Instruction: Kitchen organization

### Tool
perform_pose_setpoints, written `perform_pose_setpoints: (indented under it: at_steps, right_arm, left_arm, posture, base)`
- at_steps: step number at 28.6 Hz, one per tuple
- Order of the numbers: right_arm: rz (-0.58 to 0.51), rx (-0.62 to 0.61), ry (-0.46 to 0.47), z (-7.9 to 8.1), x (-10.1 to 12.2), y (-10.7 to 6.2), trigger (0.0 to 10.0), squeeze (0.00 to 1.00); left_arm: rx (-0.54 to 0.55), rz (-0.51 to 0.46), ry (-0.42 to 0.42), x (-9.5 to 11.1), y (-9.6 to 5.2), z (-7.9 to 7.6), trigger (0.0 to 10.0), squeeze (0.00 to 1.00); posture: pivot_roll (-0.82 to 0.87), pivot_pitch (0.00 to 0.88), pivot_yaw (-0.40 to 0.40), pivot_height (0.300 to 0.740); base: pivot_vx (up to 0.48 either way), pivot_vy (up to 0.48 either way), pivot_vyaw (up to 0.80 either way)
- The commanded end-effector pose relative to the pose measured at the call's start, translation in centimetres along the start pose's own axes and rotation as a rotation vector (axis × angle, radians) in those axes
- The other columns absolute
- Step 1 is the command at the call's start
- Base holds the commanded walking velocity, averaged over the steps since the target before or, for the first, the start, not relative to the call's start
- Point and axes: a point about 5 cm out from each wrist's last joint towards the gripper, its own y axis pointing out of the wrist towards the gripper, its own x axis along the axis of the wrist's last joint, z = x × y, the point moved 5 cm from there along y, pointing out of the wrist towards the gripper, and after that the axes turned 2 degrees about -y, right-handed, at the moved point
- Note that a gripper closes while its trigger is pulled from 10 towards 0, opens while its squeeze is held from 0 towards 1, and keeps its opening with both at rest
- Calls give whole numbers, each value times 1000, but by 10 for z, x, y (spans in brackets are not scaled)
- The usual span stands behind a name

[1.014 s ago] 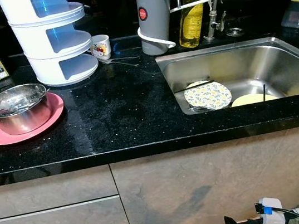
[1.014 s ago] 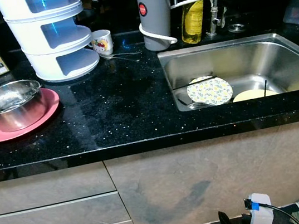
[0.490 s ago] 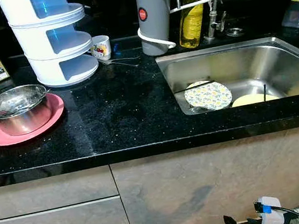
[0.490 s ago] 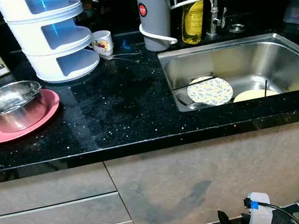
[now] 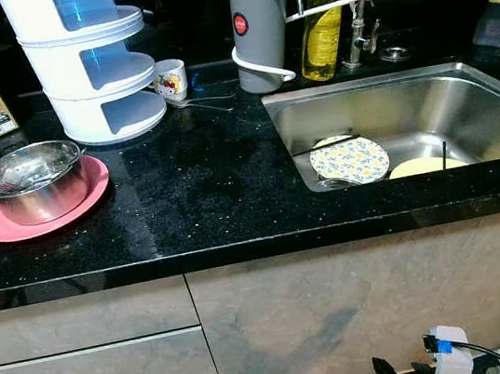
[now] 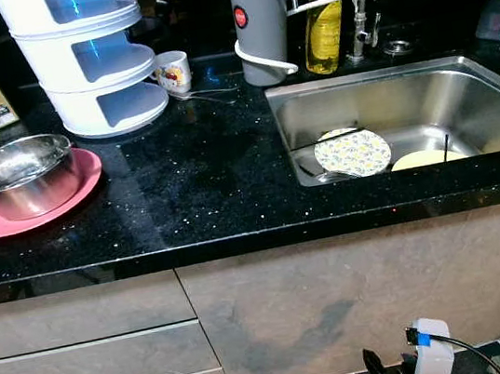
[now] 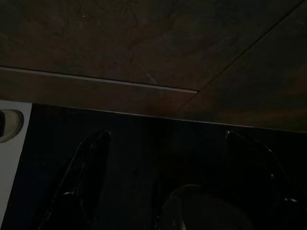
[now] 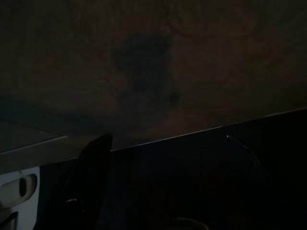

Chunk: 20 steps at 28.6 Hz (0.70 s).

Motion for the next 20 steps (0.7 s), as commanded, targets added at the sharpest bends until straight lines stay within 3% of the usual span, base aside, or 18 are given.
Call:
perform_pose_setpoints:
  at_steps: [1,8,13,20]
  right_arm:
    - [16,53,12,8,-3,1,10000,0]
    - [-11,195,47,23,0,0,10000,0]
    - [-97,338,126,25,27,-4,10000,0]
    - [-89,331,76,21,33,-2,10000,0]
  left_arm:
    - [-15,23,5,-1,0,2,10000,0]
    - [-76,17,-6,1,2,-6,10000,0]
    - [-190,-25,-15,11,3,-20,10000,0]
    - [-199,-72,15,26,8,-22,10000,0]
  posture:
    - [52,0,-16,740]
    - [56,0,-15,740]
    - [49,0,-8,740]
    - [47,0,-16,740]
  base:
    - [0,0,0]
    - [0,0,0]
    - [0,0,0]
    - [0,0,0]
